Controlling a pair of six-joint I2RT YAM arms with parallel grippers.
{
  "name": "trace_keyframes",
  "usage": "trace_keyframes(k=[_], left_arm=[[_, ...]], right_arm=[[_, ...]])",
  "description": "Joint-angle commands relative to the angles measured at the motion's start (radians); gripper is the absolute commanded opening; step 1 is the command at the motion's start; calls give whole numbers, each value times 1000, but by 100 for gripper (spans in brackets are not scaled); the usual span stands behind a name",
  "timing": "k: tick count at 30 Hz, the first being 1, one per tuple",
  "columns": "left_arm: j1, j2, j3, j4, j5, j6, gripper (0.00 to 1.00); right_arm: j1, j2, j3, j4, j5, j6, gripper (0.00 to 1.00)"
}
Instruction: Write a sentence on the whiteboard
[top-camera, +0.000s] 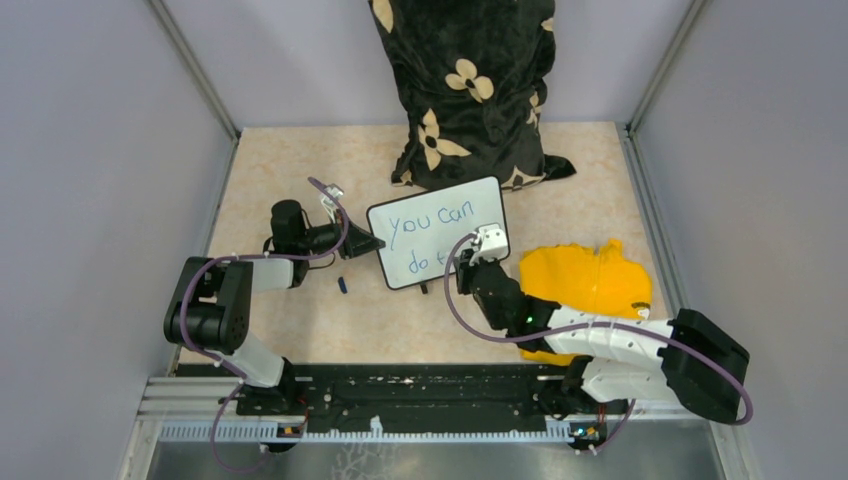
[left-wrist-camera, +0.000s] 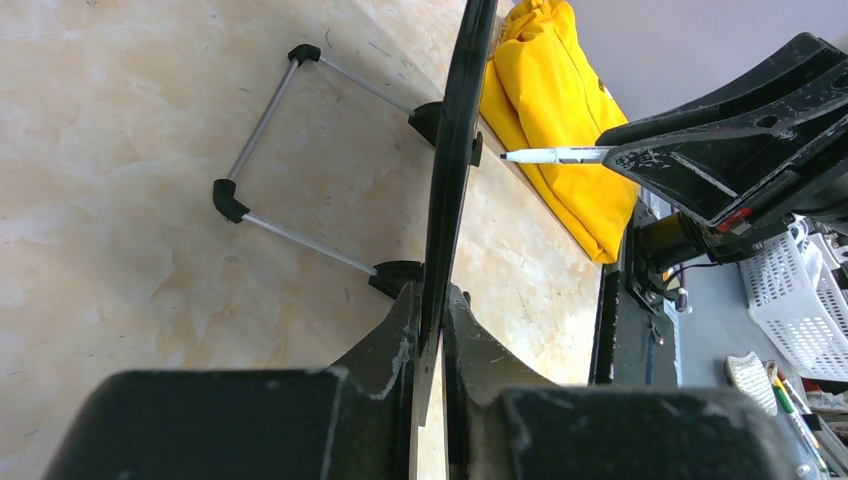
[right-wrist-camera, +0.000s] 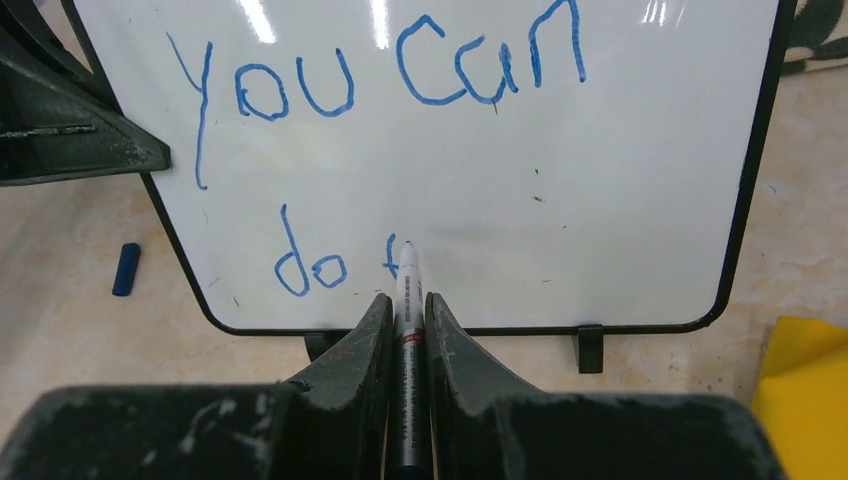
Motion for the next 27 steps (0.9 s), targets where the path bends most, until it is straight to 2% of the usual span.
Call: trace_keyframes(k=[1, 27], left_arm=[[-14, 32, -1, -79, -46, 27, 13], [-15, 31, 1, -83, -48, 29, 13]], right_arm=[[-11, -25, 44, 47, 14, -24, 0], [-61, 102, 114, 70, -17, -6, 0]])
